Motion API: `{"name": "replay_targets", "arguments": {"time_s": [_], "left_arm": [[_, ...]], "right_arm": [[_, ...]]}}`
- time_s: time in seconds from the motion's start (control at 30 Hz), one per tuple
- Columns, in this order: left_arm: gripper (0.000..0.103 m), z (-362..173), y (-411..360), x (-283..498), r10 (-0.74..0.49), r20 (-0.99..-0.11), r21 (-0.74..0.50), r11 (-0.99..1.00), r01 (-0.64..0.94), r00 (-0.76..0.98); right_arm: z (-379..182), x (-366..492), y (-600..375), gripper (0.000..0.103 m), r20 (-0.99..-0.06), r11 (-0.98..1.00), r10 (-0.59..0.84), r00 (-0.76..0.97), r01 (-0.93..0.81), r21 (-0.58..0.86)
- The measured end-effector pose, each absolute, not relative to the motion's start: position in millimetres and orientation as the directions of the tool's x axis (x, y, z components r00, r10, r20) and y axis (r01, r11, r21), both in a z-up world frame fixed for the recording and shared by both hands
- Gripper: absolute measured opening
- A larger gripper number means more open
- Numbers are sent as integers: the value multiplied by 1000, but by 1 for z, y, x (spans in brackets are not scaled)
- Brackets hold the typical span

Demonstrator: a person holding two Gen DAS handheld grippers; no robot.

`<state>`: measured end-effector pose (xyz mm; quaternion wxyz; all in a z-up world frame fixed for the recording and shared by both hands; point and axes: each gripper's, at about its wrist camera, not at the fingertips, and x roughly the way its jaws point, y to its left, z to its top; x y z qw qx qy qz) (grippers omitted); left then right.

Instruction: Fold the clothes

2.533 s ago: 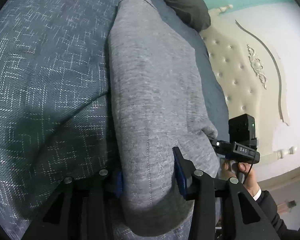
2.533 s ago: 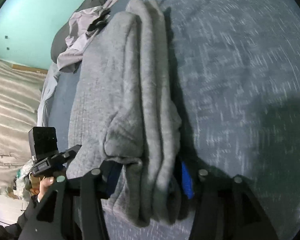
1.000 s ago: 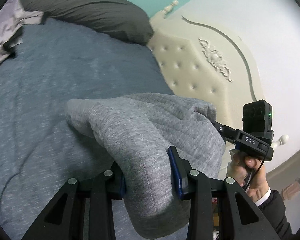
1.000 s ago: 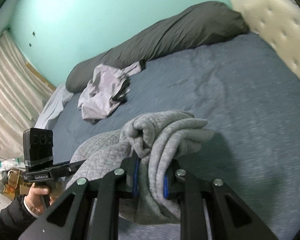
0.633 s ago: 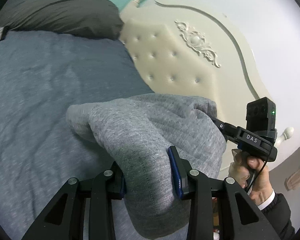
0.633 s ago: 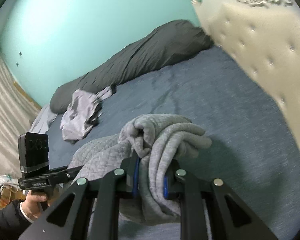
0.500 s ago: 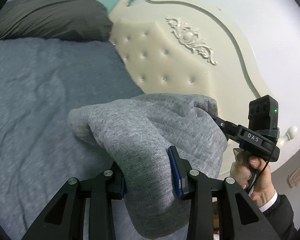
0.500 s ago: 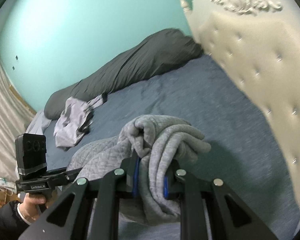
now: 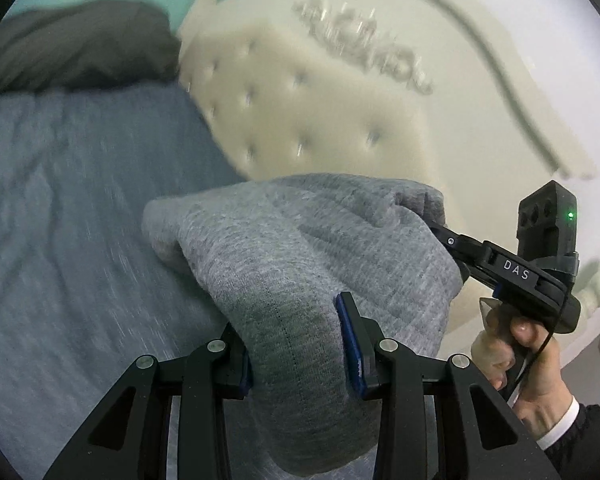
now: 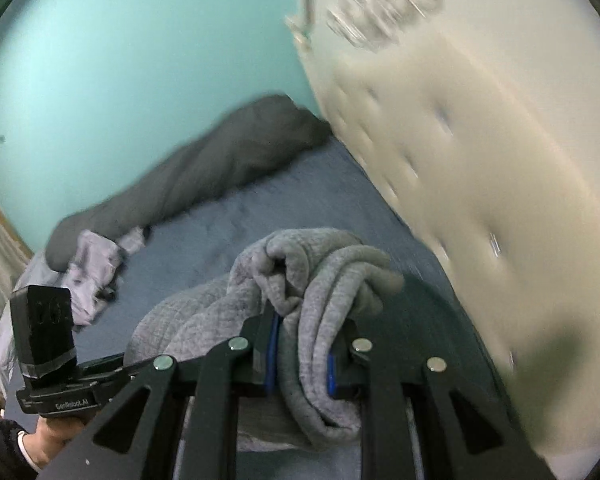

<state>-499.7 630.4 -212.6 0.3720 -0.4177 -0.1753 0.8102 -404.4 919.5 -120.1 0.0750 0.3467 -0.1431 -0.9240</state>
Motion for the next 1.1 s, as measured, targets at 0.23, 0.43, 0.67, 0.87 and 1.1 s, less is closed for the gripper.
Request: {"name": "replay_targets", "arguments": {"time_s": [0.23,0.43,0.67,0.87,1.1], "left_arm": [[38,-280,653,-475,762,-587,-646,-644,-409,-273],[38,-296,654,-462,781,-578,-688,-623,-372,-237],[39,-320,635,-455,824,-544,-789,-566,-239,-155],[40,-329,624,-446,846,-524,-832,-533,-152,-97],[40,-314,606,-436,815,-565,-781,-579,-235,-129]], "right_arm": [[-212,-373,953,17,-715,-934,-236,-658,-49,354],[-229,-357,969,17,-727,-914,-275,-630,-63,400],[-248,-351,982,19,-759,-868,-327,-563,-139,477],[-264,-342,996,24,-795,-825,-360,-489,-231,516],[-235,-313,1005,28,-801,-874,-237,-549,-240,423]]}}
